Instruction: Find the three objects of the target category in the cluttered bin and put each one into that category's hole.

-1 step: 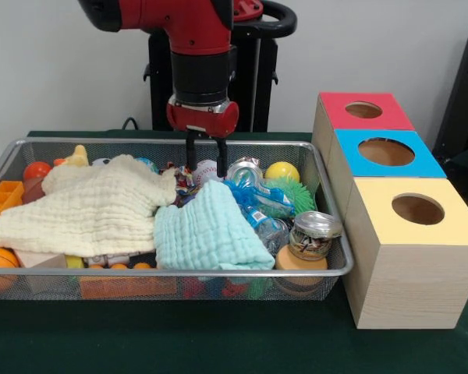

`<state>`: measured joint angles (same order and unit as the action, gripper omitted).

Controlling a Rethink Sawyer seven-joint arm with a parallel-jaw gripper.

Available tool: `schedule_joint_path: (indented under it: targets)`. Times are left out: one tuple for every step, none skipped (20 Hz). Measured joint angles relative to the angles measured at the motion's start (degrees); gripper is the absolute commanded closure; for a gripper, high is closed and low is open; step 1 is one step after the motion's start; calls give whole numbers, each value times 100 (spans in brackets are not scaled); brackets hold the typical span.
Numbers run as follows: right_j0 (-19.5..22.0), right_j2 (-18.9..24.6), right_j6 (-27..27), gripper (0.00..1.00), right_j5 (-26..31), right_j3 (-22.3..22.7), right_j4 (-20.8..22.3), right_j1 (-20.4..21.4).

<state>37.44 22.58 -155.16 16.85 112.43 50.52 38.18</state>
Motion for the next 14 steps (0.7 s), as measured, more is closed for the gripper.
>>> schedule_joint_path:
  targets:
    - [5,1,0,0,0,0,0,-8]
    - [11,1,0,0,-1,1,-1,-16]
    - [19,1,0,0,-1,0,-1,-23]
    - [27,1,0,0,-1,0,-1,-31]
    - [42,1,0,0,-1,0,-1,-43]
    - [58,1,0,0,-1,0,-1,-56]
    - [73,0,0,0,-1,0,-1,-68]
    - [94,0,0,0,0,0,0,-84]
    - [116,0,0,0,0,0,0,-95]
    - [138,0,0,0,-1,0,0,-106]
    - [163,1,0,0,-1,0,-1,-112]
    - [194,2,0,0,-1,0,-1,-116]
    - [224,2,0,0,-1,0,-1,-120]
    - [266,2,0,0,-1,-1,0,-122]
